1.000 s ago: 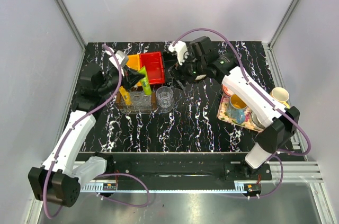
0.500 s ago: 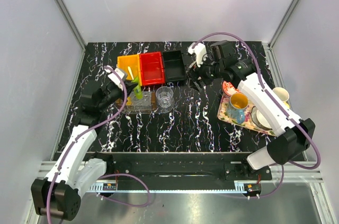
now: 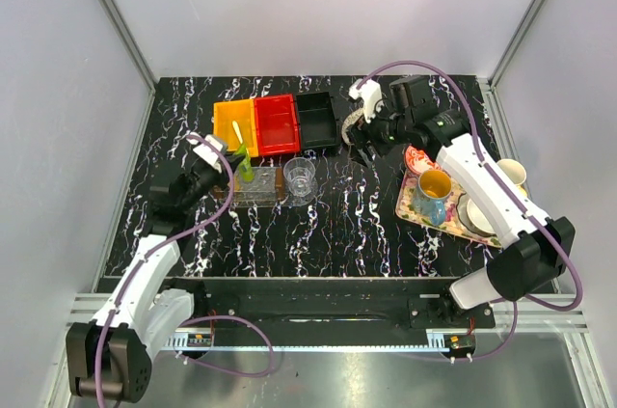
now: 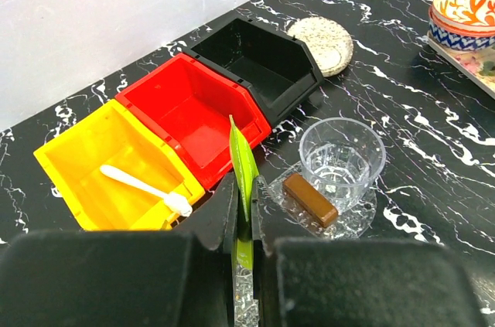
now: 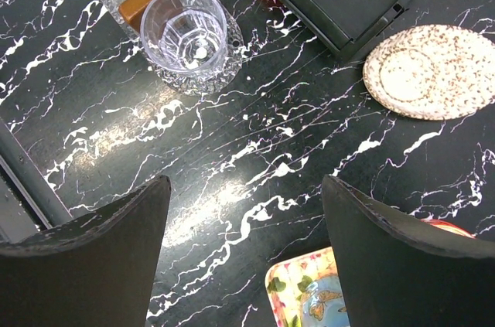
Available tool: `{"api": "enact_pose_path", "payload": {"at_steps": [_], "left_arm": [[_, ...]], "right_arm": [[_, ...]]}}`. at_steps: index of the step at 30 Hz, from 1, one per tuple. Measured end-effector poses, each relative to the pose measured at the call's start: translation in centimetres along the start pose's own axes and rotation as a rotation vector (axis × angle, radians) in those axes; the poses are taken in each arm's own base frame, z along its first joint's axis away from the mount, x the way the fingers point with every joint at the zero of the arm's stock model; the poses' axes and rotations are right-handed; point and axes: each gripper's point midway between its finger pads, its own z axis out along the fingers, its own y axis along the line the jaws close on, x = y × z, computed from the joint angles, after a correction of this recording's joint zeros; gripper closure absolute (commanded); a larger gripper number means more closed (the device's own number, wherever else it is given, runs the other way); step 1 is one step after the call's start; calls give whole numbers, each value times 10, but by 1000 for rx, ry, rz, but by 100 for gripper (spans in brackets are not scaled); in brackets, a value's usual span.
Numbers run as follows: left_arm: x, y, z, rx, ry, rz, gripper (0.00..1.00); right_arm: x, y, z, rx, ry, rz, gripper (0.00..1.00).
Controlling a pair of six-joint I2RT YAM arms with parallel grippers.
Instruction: Prepare toiletry sets of a toothbrush and toothpaste on the tray
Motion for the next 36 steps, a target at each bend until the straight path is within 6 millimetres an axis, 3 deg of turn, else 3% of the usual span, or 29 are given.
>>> {"api": "enact_pose_path", "payload": {"at_steps": [17,36], "left_arm": [[24,10,8,42,60,-26,100],[26,15,12,71,64,-41,100]], "right_arm": [[-3,9,6,-58,-33,15,16],[-6,13,9,-82,-49,20,16]]}}
